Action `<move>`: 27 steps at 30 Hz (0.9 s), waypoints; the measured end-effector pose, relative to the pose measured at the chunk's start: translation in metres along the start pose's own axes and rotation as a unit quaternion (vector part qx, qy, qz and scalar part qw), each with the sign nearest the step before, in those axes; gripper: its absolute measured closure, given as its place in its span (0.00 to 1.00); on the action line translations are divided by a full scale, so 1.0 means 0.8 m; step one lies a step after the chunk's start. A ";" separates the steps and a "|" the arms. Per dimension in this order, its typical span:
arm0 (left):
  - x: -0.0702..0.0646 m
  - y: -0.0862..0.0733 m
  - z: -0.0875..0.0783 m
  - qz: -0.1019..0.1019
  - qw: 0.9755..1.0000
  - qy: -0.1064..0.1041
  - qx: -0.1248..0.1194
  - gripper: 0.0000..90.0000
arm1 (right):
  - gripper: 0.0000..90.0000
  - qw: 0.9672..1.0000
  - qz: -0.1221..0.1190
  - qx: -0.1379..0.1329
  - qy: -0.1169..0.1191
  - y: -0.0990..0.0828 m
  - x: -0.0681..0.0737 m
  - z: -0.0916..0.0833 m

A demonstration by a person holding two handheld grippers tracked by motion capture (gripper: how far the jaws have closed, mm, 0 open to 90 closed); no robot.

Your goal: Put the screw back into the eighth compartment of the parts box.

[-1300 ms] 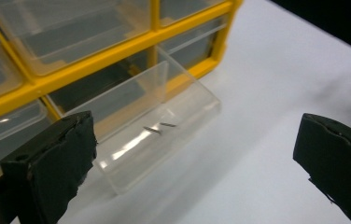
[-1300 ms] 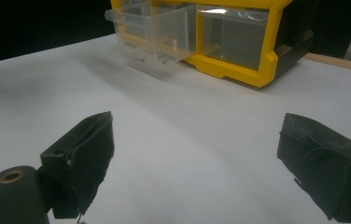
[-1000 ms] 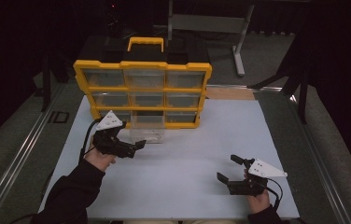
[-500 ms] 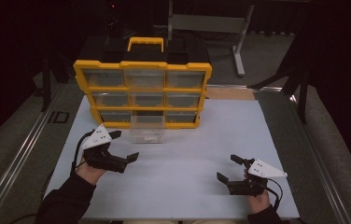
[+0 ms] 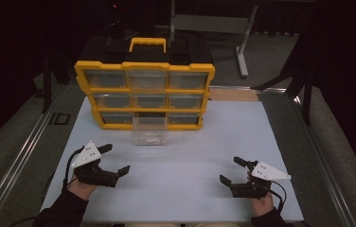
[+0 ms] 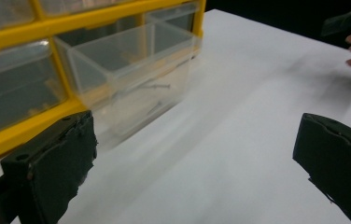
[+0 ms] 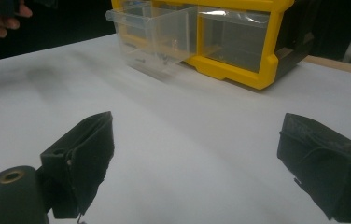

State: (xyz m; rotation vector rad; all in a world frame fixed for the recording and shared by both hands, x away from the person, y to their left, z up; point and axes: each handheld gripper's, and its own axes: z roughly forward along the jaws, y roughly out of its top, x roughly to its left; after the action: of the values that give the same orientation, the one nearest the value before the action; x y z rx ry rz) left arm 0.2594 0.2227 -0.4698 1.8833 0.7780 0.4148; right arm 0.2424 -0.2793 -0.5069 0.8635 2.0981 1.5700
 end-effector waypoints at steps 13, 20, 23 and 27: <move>0.011 -0.054 -0.007 -0.018 1.000 -0.007 -0.010 0.00 | 0.12 1.000 -0.002 0.000 0.001 0.001 0.001 -0.001; 0.012 -0.071 -0.011 -0.031 0.999 0.001 -0.008 0.00 | 0.12 1.000 -0.001 0.001 0.001 0.001 0.001 0.000; 0.012 -0.077 -0.011 -0.030 1.000 0.003 -0.005 0.00 | 0.12 1.000 -0.001 0.001 0.001 0.000 0.001 0.000; 0.015 -0.084 -0.011 -0.031 0.999 0.010 -0.002 0.00 | 0.12 1.000 0.001 0.002 0.001 0.000 0.001 0.001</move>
State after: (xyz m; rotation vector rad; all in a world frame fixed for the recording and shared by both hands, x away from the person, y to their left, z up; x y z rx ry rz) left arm 0.2404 0.2557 -0.5273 1.8486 0.8473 0.3960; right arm 0.2425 -0.2786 -0.5072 0.8650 2.1044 1.5688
